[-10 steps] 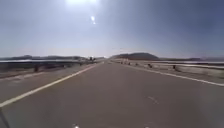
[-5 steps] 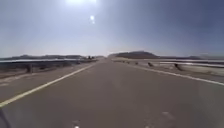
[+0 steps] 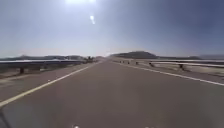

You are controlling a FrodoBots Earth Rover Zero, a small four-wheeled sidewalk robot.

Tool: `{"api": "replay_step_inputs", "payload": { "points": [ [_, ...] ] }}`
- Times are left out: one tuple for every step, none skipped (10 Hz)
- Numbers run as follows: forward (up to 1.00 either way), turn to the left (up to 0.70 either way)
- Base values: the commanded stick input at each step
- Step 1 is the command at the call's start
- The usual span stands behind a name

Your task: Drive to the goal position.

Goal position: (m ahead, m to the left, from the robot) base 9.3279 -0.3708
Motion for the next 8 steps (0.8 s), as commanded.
{"api": "replay_step_inputs", "payload": {
  "points": [
    [1.00,0.10],
    [1.00,0.22],
    [1.00,0.21],
    [1.00,0.12],
    [1.00,0.02],
    [1.00,0.00],
    [1.00,0.00],
    [1.00,0.00]
  ]
}}
